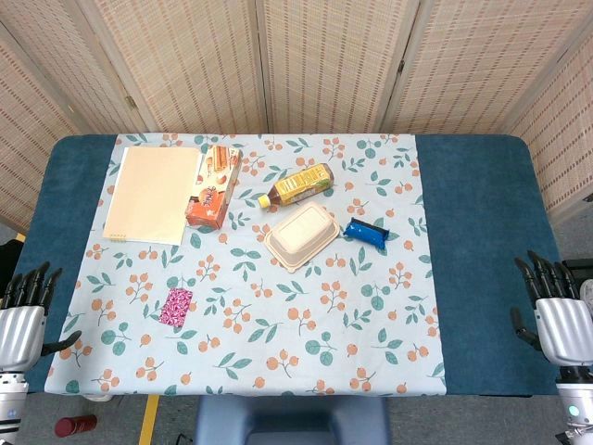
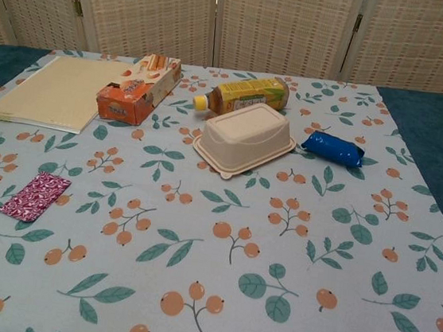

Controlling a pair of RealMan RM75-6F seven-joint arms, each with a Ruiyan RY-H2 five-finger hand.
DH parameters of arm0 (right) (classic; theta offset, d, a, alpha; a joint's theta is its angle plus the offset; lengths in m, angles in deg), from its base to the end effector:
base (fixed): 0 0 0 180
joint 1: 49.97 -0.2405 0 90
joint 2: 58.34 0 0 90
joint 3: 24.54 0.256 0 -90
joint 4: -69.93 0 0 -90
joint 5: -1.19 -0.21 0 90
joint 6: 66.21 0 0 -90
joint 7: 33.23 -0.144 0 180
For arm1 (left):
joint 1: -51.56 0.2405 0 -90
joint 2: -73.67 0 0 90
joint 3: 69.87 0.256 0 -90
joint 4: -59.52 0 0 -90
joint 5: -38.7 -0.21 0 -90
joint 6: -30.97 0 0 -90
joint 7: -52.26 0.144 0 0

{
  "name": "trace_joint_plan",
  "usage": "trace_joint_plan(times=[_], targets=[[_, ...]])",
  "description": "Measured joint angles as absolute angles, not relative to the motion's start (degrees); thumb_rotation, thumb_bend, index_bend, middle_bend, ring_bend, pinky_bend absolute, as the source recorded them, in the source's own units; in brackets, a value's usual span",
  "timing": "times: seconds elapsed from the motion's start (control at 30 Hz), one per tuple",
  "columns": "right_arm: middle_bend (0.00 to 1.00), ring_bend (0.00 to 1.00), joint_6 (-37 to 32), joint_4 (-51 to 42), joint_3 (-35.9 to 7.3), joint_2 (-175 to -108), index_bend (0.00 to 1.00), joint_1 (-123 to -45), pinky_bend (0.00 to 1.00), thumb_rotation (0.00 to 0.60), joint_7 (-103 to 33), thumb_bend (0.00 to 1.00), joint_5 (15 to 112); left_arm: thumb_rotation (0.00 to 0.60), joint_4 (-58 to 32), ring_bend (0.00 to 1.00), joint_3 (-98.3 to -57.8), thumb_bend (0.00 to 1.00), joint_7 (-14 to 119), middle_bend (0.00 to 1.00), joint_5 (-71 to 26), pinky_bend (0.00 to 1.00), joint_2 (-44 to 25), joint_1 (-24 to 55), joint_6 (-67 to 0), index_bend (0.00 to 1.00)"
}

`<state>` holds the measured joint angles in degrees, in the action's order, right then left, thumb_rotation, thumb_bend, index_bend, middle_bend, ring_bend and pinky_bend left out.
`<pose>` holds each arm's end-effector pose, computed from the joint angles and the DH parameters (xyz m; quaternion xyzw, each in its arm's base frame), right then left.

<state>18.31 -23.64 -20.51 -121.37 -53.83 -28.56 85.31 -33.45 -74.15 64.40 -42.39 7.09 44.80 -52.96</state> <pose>-0.3143 -0.1796 0.1665 0.5941 -0.3735 0.3593 0.6152 -0.3090 0.1957 0.1492 -0.6046 -0.3511 -0.3374 0.6303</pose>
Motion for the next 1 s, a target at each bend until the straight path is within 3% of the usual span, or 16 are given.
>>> trace_joint_plan(times=[0.67, 1.0], targets=[[0.0, 0.0, 19.6, -23.6, -20.9, -120.3, 0.0, -52.8, 0.0, 0.6, -30.2, 0.5, 86.1, 0.6, -32.3, 0.0, -73.7, 0.09, 61.6, 0.0, -44.9, 0.0, 6.7, 45.1, -54.5, 0.1], [0.0, 0.0, 19.5, -24.3, -20.6, -119.4, 0.0, -53.2, 0.0, 0.6, -30.1, 0.5, 86.6, 0.6, -32.4, 0.0, -72.4, 0.09, 59.6, 0.0, -49.5, 0.0, 7.5, 41.6, -49.6, 0.15]])
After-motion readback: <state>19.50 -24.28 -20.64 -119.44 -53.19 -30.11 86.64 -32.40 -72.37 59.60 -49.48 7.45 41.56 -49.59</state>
